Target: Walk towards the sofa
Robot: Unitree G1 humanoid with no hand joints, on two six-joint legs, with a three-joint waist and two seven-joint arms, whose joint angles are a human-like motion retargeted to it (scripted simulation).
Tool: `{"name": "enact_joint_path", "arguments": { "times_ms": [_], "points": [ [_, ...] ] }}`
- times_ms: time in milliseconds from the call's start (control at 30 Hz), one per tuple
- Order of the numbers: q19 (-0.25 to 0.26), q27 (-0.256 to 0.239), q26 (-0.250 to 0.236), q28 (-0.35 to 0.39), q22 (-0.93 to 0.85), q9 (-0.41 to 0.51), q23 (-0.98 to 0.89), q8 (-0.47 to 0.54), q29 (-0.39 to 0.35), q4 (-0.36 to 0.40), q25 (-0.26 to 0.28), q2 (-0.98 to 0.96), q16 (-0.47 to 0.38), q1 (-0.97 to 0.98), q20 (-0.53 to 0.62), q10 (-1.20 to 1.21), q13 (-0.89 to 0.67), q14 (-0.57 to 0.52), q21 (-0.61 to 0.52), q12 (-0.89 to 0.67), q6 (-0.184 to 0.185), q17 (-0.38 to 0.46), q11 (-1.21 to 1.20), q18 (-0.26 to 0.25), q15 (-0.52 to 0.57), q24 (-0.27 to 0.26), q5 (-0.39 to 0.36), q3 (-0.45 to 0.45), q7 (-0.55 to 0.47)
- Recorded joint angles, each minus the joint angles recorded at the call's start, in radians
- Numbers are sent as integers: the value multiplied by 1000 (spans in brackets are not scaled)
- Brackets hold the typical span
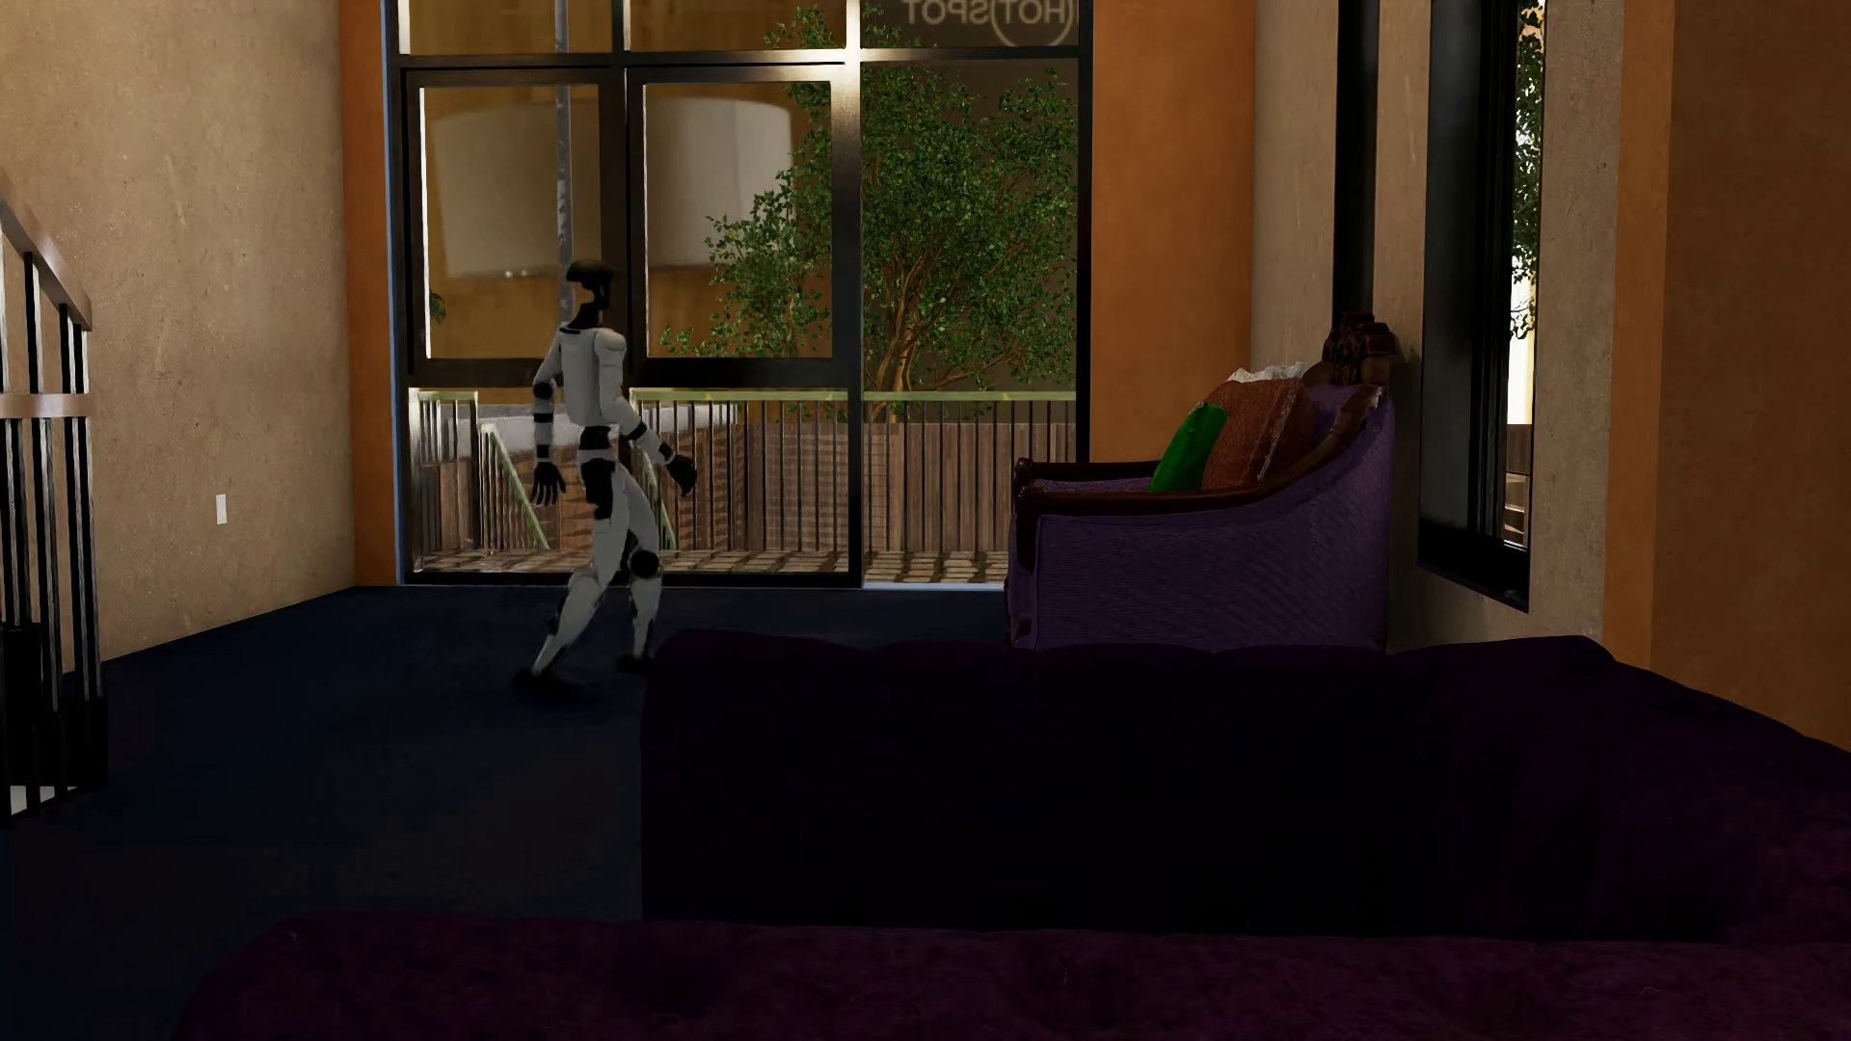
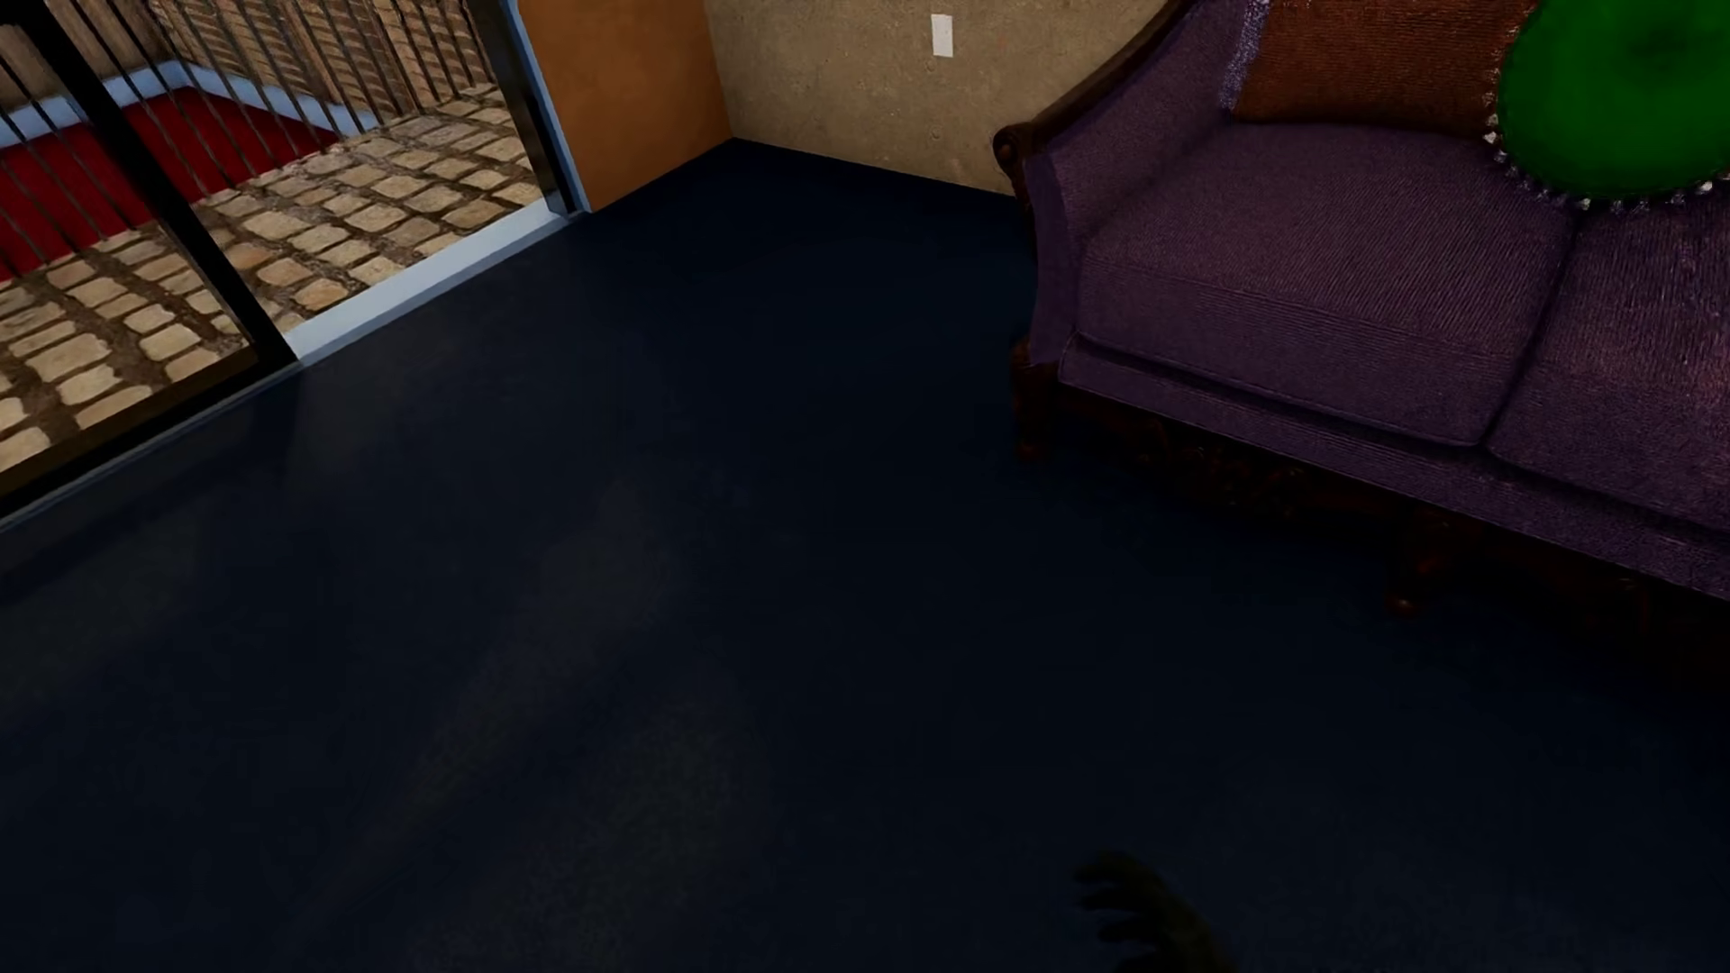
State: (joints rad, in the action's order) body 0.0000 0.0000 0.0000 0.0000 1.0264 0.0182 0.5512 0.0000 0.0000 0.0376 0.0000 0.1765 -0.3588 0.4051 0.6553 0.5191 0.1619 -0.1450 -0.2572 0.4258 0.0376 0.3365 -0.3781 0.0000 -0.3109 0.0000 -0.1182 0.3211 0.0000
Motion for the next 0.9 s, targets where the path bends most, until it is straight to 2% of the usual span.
{"name": "enact_joint_path", "arguments": {
  "times_ms": [33, 100, 133, 167, 200, 233, 300, 333, 400, 433, 533, 600, 667, 700, 767, 833, 900],
  "points": [
    [0, 0, 0, 0, -10, -9, -29, 0, 0, -5, 0, 38, -1, 4, -4, -91, 6, -32, -10, 2, 8, 4, 8, 0, -20, 0, 11, -2, 0],
    [0, 0, 0, 0, -22, -23, -49, 0, 0, -3, 0, 116, -3, 18, -37, -227, 44, 359, -29, -13, 31, 13, 13, 0, -50, 0, 28, -13, 0],
    [0, 0, 0, 0, -23, -30, -24, 0, 0, 5, 0, 146, -5, 37, -64, -235, 66, 366, -46, -29, 38, 11, 9, 0, -54, 0, 33, -15, 0],
    [0, 0, 0, 0, -22, -40, 28, 0, 0, 14, 0, 166, -12, 62, -96, -140, 89, 98, -69, -47, 35, 4, -1, 0, -46, 0, 44, -11, 0],
    [0, 0, 0, 0, -11, -49, 118, 0, 0, 25, 0, 176, -20, 90, -129, -97, 104, -133, -99, -71, 16, -17, -24, 0, -23, 0, 64, -7, 0],
    [0, 0, 0, 0, 17, -50, 249, 0, 0, 43, 0, 180, -29, 113, -157, -28, 111, -170, -141, -103, -20, -50, -67, 0, 21, 0, 92, -10, 0],
    [0, 0, 0, 0, 96, -24, 512, 0, 0, 77, 0, 144, -40, 72, -217, 82, 120, -95, -278, -190, -101, -108, -227, 0, 178, 0, 157, -24, 0],
    [0, 0, 0, 0, 109, -11, 551, 0, 0, 82, 0, 73, -40, 16, -286, 82, 131, -44, -393, -230, -123, -102, -346, 0, 285, 0, 184, -24, 0],
    [0, 0, 0, 0, 61, 13, 490, 0, 0, 96, 0, -155, -47, -91, -373, 37, 150, 54, -489, -280, -138, -38, -637, 0, 515, 0, 212, -60, 0],
    [0, 0, 0, 0, 3, 24, 451, 0, 0, 94, 0, -257, -59, -132, -403, 28, 161, 90, -457, -284, -136, -6, -770, 0, 520, 0, 205, -108, 0],
    [0, 0, 0, 0, -173, 69, 389, 0, 0, 101, 0, -463, -127, -224, -443, 40, 181, 151, -183, -318, -141, 22, -983, 0, 248, 0, 193, -274, 0],
    [0, 0, 0, 0, -232, 75, 348, 0, 0, 89, 0, -535, -157, -280, -508, 55, 188, 199, -35, -361, -141, -5, -933, 0, 200, 0, 191, -343, 0],
    [0, 0, 0, 0, -251, 74, 347, 0, 0, 82, 0, -543, -145, -317, -592, 45, 166, 223, 43, -418, -124, -41, -717, 0, 230, 0, 179, -381, 0],
    [0, 0, 0, 0, -266, 74, 359, 0, 0, 73, 0, -518, -131, -332, -621, 39, 151, 220, 29, -441, -113, -53, -579, 0, 238, 0, 169, -389, 0],
    [0, 0, 0, 0, -320, 66, 374, 0, 0, 53, 0, -445, -103, -354, -610, 25, 122, 206, -104, -466, -89, -64, -345, 0, 208, 0, 146, -391, 0],
    [0, 0, 0, 0, -374, 51, 356, 0, 0, 44, 0, -364, -80, -367, -523, 6, 99, 214, -264, -479, -73, -70, -197, 0, 205, 0, 119, -371, 0],
    [0, 0, 0, 0, -411, 35, 373, 0, 0, 43, 0, -290, -66, -389, -374, -28, 81, 263, -302, -488, -67, -76, -101, 0, 172, 0, 100, -339, 0]
  ]
}}
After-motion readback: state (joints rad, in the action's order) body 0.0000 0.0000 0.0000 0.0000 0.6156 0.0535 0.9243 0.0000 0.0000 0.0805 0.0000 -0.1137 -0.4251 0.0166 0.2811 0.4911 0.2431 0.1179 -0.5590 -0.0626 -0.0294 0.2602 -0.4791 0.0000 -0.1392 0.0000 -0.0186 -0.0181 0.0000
